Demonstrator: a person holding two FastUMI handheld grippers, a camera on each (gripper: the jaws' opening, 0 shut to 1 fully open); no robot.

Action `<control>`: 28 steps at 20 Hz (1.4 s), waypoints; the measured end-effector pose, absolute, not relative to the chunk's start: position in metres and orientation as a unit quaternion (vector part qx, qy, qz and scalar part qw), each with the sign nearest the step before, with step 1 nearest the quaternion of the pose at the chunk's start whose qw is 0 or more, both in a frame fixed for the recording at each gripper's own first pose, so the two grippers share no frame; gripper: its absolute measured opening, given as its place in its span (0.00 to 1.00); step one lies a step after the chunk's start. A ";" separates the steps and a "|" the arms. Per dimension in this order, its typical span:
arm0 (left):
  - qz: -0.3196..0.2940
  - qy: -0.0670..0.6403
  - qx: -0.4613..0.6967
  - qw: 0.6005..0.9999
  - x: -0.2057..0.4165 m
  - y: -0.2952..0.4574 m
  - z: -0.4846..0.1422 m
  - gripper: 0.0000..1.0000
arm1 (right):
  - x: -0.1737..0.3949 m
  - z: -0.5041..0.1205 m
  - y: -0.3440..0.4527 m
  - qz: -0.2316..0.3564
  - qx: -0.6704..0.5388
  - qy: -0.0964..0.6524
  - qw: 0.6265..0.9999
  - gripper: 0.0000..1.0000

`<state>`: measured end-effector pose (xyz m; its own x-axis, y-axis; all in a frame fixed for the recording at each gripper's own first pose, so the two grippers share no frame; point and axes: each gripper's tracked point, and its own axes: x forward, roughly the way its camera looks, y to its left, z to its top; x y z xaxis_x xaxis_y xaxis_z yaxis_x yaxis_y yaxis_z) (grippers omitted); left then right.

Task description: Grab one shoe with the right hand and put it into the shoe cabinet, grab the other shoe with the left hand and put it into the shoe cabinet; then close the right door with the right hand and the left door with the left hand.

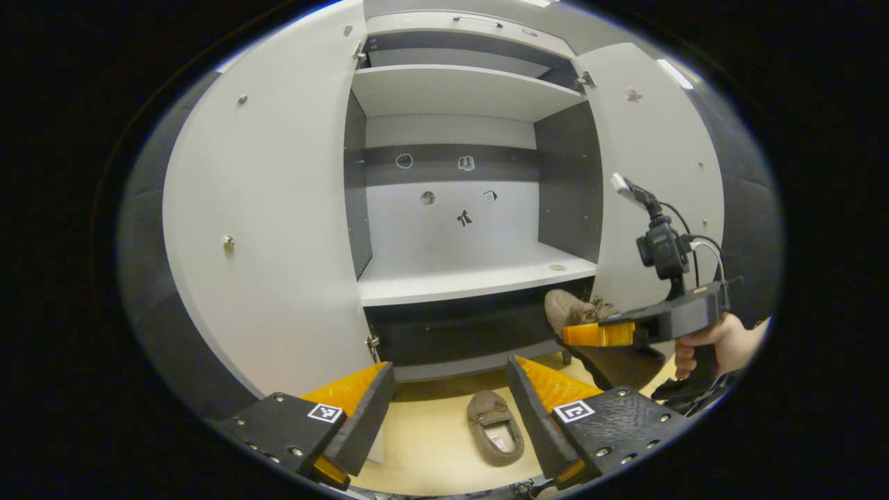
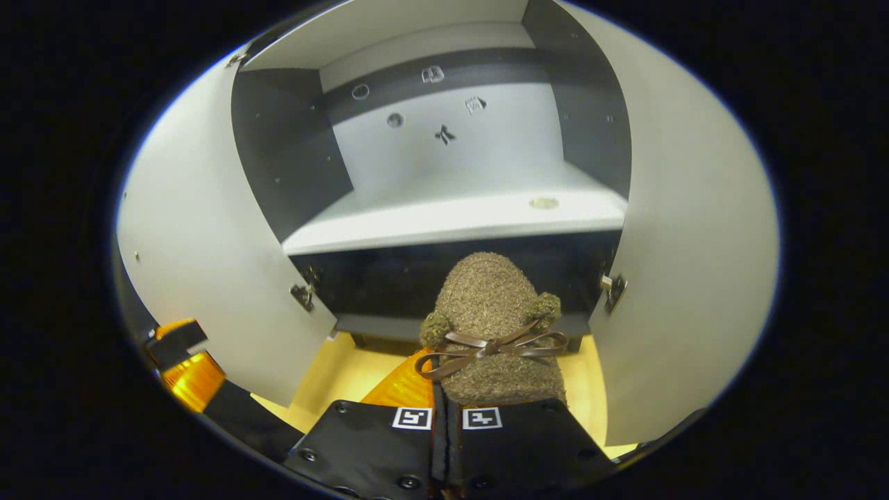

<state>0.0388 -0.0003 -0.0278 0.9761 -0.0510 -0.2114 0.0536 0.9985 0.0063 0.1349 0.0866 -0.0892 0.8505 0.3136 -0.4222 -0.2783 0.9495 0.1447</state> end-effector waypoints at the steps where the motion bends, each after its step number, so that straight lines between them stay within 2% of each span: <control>1: -0.027 0.103 0.006 0.994 0.039 0.000 -0.027 0.99 | 0.139 -0.075 0.085 0.157 0.028 0.214 0.964 0.02; 4: -0.027 0.105 0.010 0.994 0.038 0.002 -0.027 0.98 | 0.159 -0.026 0.083 0.166 0.030 0.181 0.969 0.02; 7: -0.015 0.103 0.006 0.995 0.033 0.009 -0.025 0.89 | 0.195 0.013 0.086 0.163 0.038 0.143 0.975 0.02; 8: -0.009 0.102 0.009 0.995 0.032 0.013 -0.024 0.93 | 0.207 0.021 0.089 0.158 0.037 0.131 0.978 0.02; 10: 0.015 0.095 0.021 0.995 0.029 0.025 -0.021 0.94 | 0.230 0.033 0.098 0.158 0.035 0.126 0.979 0.02; 11: 0.024 0.094 0.022 0.995 0.027 0.030 -0.020 0.98 | 0.242 0.041 0.104 0.160 0.041 0.122 0.979 0.02; 12: 0.030 0.094 0.021 0.995 0.026 0.033 -0.019 0.93 | 0.255 0.048 0.109 0.165 0.048 0.119 0.978 0.02; 13: 0.036 0.097 0.022 0.994 0.024 0.035 -0.020 0.93 | 0.266 0.054 0.112 0.167 0.054 0.116 0.978 0.02; 14: 0.042 0.099 0.023 0.994 0.023 0.036 -0.020 0.89 | 0.279 0.057 0.114 0.165 0.055 0.118 0.978 0.02; 15: 0.049 0.100 0.024 0.994 0.021 0.039 -0.020 0.98 | 0.294 0.058 0.114 0.160 0.053 0.121 0.978 0.02; 16: 0.054 0.101 0.023 0.993 0.020 0.042 -0.021 0.93 | 0.309 0.060 0.114 0.154 0.050 0.125 0.979 0.00; 19: 0.075 0.106 0.018 0.991 0.015 0.047 -0.024 0.93 | 0.352 0.063 0.110 0.138 0.036 0.129 0.981 0.02; 20: 0.083 0.107 0.016 0.991 0.013 0.048 -0.024 0.98 | 0.367 0.063 0.107 0.129 0.031 0.130 0.983 0.02; 21: 0.090 0.108 0.014 0.990 0.011 0.050 -0.024 0.93 | 0.380 0.060 0.104 0.121 0.028 0.134 0.983 0.03; 23: 0.100 0.110 0.013 0.989 0.009 0.052 -0.025 0.93 | 0.403 0.056 0.100 0.107 0.039 0.138 0.984 0.03; 24: 0.104 0.112 0.013 0.988 0.008 0.052 -0.025 0.93 | 0.409 0.052 0.098 0.099 0.047 0.145 0.983 0.03; 25: 0.107 0.113 0.014 0.988 0.007 0.053 -0.025 0.98 | 0.412 0.045 0.098 0.096 0.050 0.155 0.982 0.03; 27: 0.112 0.115 0.015 0.987 0.007 0.053 -0.026 0.98 | 0.418 0.041 0.104 0.100 0.045 0.151 0.982 0.05; 28: 0.113 0.115 0.017 0.987 0.007 0.053 -0.025 0.98 | 0.419 0.038 0.106 0.099 0.034 0.152 0.983 0.10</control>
<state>0.0072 0.0534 -0.0246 0.9479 0.2272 -0.2233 -0.2195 0.9738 0.0591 0.4192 0.1058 0.0380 0.9345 0.2049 -0.2910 -0.1840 0.9780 0.0978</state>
